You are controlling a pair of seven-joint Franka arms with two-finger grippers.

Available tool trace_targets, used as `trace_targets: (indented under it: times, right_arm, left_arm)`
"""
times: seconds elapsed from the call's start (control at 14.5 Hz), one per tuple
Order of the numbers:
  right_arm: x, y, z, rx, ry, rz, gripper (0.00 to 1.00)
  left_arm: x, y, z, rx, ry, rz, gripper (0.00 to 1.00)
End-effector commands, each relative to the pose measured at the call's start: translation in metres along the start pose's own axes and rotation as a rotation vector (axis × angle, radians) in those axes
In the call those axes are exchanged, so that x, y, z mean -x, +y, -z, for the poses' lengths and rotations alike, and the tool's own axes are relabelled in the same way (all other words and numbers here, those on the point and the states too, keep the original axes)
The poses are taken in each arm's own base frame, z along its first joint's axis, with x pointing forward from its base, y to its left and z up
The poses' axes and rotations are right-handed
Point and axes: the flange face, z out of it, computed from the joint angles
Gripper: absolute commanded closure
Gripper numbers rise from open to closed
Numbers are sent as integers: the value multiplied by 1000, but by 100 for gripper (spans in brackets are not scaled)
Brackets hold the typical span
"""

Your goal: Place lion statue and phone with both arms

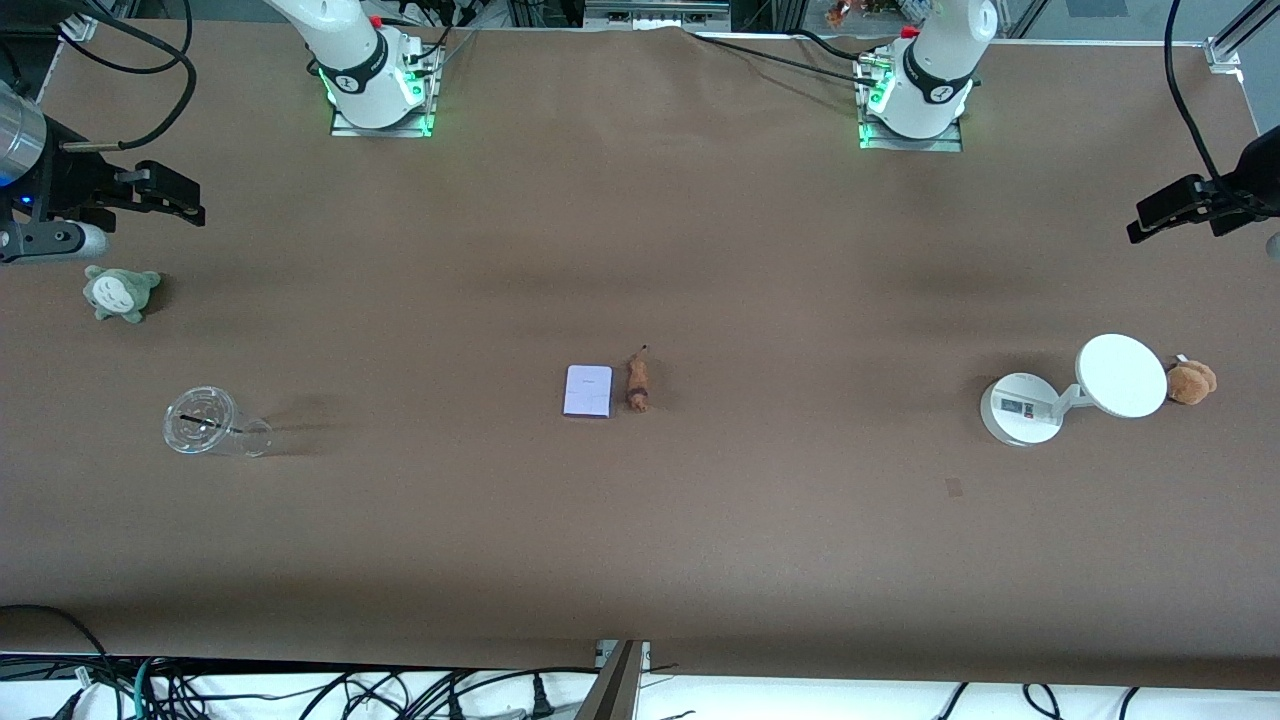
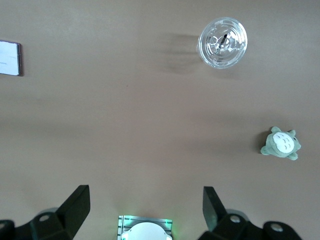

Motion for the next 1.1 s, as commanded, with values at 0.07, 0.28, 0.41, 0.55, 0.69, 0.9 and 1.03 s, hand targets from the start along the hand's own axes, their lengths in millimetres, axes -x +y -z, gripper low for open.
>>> trace_targets:
  times: [0.07, 0.28, 0.41, 0.55, 0.69, 0.9, 1.03]
  right_arm:
    - [-1, 1, 5, 11, 1, 15, 0]
    - [0, 4, 5, 8, 1, 11, 0]
    - [-1, 1, 5, 6, 1, 13, 0]
    - [0, 2, 5, 6, 1, 11, 0]
    - [0, 3, 5, 4, 1, 10, 0]
    - [0, 3, 5, 4, 0, 8, 0]
    - [0, 4, 5, 4, 1, 7, 0]
  left_arm:
    - [5, -1, 10, 21, 1, -7, 0]
    - [6, -1, 11, 21, 3, -7, 0]
    - [8, -1, 13, 20, 6, -6, 0]
    - [9, 0, 15, 20, 4, -4, 0]
    - [9, 1, 16, 18, 6, -6, 0]
    - [9, 0, 16, 19, 4, -9, 0]
    - [8, -3, 16, 8, 1, -8, 0]
